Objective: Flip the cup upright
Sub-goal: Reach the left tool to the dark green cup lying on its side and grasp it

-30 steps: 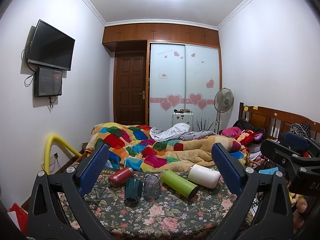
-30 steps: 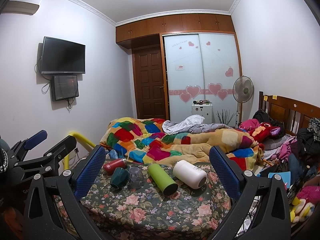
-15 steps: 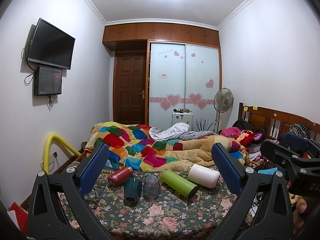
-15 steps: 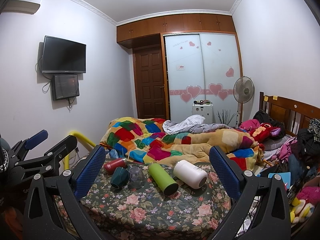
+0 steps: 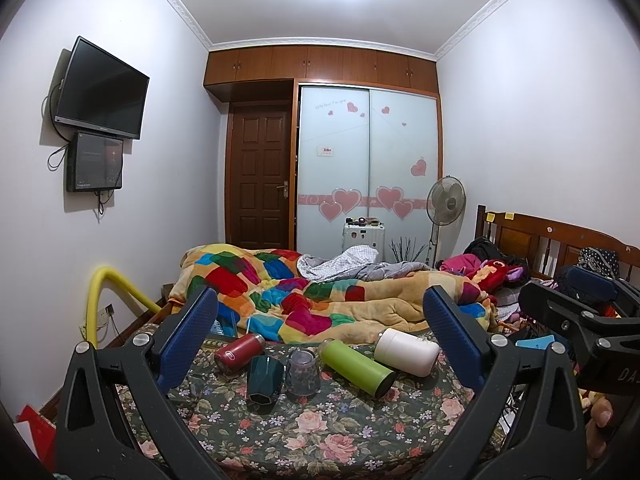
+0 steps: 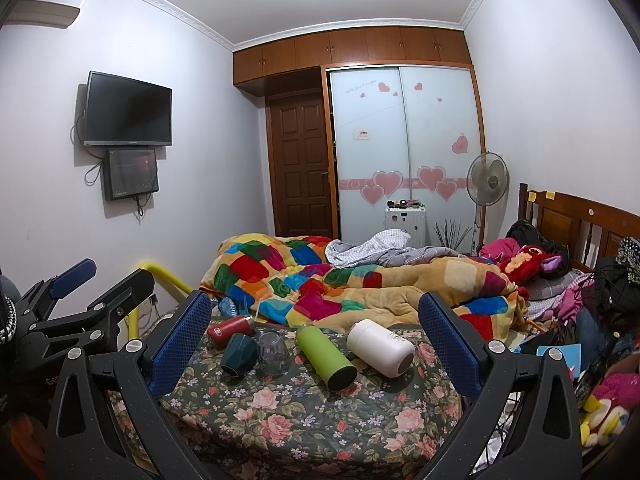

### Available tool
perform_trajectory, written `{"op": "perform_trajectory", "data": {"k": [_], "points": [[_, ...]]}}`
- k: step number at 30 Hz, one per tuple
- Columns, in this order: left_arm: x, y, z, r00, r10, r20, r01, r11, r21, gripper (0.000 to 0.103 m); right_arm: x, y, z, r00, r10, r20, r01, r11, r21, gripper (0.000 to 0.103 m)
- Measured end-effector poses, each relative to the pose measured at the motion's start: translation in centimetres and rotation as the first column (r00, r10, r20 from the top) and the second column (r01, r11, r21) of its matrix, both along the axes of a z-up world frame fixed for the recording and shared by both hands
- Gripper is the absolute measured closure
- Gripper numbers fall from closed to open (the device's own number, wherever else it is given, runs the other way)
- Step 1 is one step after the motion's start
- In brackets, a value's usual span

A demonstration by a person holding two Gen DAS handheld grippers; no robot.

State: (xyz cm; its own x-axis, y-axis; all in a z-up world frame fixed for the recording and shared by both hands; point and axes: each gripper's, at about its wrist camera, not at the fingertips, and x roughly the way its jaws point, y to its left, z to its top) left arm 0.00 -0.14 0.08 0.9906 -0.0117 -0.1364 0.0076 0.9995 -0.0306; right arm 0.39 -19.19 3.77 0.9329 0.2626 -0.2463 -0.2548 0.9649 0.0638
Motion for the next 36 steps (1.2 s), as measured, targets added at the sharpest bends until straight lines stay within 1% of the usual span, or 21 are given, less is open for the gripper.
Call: {"op": "perform_trajectory", "data": {"k": [4, 5, 8, 16, 19, 21, 24, 25, 27, 29, 30, 31, 32, 33, 35, 36], "points": [[0.0, 0.0, -0.1, 1.0, 0.0, 0.0, 0.0, 1.0, -0.002, 0.0, 0.0, 0.2, 0.1, 1.0, -0.001, -0.004, 0.001, 1.0, -0.002, 0.0], [0.0, 0.0, -0.1, 1.0, 0.0, -0.001, 0.0, 1.0, -0.004, 0.0, 0.0, 0.5, -0.4, 1.0, 0.002, -0.006, -0.002, 1.0, -0.002, 0.0], [0.1, 0.0, -0.2, 1.0, 0.001, -0.006, -0.001, 1.0, -0.004, 0.0, 0.1, 0.5, -0.6, 1.0, -0.001, -0.011, 0.001, 1.0, -0.003, 0.0], [1.9, 0.6, -0.9, 0.999, 0.0, -0.041, 0.0, 1.0, -0.009, 0.0, 1.4, 0.1, -1.0, 0.999, -0.003, -0.047, 0.003, 1.0, -0.005, 0.0], [3.2, 1.2, -1.6, 0.997, 0.001, -0.074, -0.002, 1.0, -0.018, 0.0, 2.2, 0.0, -1.5, 0.998, -0.006, -0.067, 0.006, 1.0, -0.008, 0.0], [4.5, 1.7, -2.5, 0.994, 0.013, -0.11, -0.016, 1.0, -0.021, 0.0, 2.7, -0.1, -1.9, 0.997, -0.009, -0.082, 0.008, 1.0, -0.011, 0.0], [7.2, 2.8, -4.5, 0.981, 0.042, -0.191, -0.046, 0.999, -0.017, 0.0, 3.8, -0.2, -2.5, 0.993, -0.017, -0.113, 0.016, 1.0, -0.017, 0.0], [8.1, 3.2, -5.2, 0.974, 0.052, -0.22, -0.057, 0.998, -0.013, 0.0, 4.2, -0.2, -2.8, 0.992, -0.021, -0.125, 0.019, 1.0, -0.017, 0.0], [10.4, 4.2, -7.2, 0.953, 0.067, -0.294, -0.071, 0.997, -0.003, 0.0, 5.1, -0.4, -3.3, 0.988, -0.025, -0.15, 0.023, 1.0, -0.017, 0.0], [12.9, 5.2, -9.5, 0.922, 0.088, -0.377, -0.091, 0.996, 0.01, 0.0, 5.9, -0.5, -3.9, 0.984, -0.031, -0.176, 0.028, 0.999, -0.018, 0.0], [14.2, 5.8, -10.8, 0.904, 0.093, -0.417, -0.097, 0.995, 0.011, 0.0, 6.3, -0.6, -4.2, 0.981, -0.034, -0.19, 0.031, 0.999, -0.02, 0.0], [15.8, 6.4, -12.3, 0.881, 0.09, -0.464, -0.099, 0.995, 0.006, 0.0, 6.7, -0.6, -4.5, 0.979, -0.038, -0.201, 0.034, 0.999, -0.022, 0.0], [16.8, 6.9, -13.4, 0.866, 0.086, -0.492, -0.097, 0.995, 0.003, 0.0, 7.2, -0.6, -4.8, 0.976, -0.041, -0.214, 0.037, 0.999, -0.025, 0.0], [18.3, 7.5, -14.8, 0.841, 0.085, -0.534, -0.098, 0.995, 0.003, 0.0, 7.7, -0.6, -5.1, 0.972, -0.044, -0.229, 0.039, 0.999, -0.028, 0.0], [20.5, 8.4, -17.2, 0.807, 0.075, -0.586, -0.093, 0.996, -0.001, 0.0, 8.6, -0.7, -5.8, 0.966, -0.049, -0.255, 0.041, 0.999, -0.034, 0.0], [21.9, 8.9, -18.6, 0.782, 0.067, -0.62, -0.089, 0.996, -0.005, 0.001, 9.0, -0.6, -6.2, 0.963, -0.05, -0.267, 0.042, 0.998, -0.038, 0.0]]}}
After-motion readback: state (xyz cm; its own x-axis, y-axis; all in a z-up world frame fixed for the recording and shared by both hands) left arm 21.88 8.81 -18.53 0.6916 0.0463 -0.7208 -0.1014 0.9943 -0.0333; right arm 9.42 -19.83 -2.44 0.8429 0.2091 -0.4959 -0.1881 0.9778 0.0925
